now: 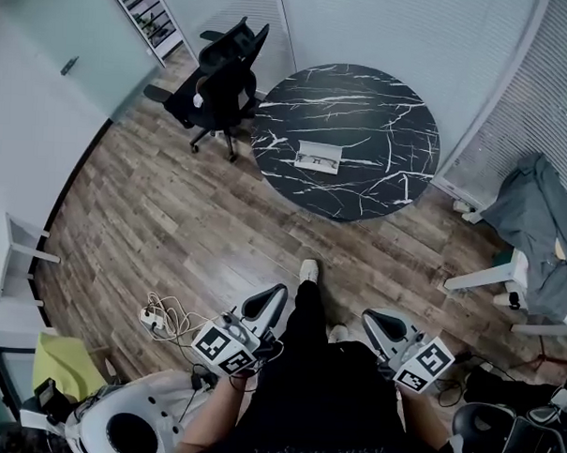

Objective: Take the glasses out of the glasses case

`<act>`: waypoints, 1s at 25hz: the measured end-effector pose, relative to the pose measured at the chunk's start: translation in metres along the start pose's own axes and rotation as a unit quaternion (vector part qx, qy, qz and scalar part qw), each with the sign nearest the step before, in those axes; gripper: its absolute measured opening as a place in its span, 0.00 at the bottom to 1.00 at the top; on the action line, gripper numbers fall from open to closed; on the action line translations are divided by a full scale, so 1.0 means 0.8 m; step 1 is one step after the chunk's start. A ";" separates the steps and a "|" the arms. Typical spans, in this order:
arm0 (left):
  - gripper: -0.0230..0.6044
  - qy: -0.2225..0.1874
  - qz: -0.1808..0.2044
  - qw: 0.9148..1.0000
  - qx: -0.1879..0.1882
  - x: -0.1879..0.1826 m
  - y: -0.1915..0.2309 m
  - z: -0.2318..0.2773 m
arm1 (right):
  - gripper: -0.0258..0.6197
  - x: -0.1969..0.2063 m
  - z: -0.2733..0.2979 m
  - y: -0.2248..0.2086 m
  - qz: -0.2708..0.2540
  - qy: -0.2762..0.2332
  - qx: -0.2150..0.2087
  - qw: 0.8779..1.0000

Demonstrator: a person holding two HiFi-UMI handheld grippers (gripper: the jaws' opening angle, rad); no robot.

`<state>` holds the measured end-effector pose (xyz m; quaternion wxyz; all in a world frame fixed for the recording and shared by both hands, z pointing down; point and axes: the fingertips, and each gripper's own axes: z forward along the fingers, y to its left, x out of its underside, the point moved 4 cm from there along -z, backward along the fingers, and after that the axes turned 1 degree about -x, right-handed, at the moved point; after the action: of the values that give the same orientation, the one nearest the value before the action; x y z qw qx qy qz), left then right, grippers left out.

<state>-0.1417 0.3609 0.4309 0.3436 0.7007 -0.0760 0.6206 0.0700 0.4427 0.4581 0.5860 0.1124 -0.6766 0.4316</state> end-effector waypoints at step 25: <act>0.07 0.026 -0.015 0.999 0.016 -0.100 0.265 0.166 | 0.09 -0.111 0.271 -0.165 0.004 0.051 0.025 0.998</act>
<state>-0.1634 0.0994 0.4397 0.3435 0.6907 -0.0470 0.6347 0.0316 0.1765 0.4519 0.6146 0.1025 -0.6354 0.4561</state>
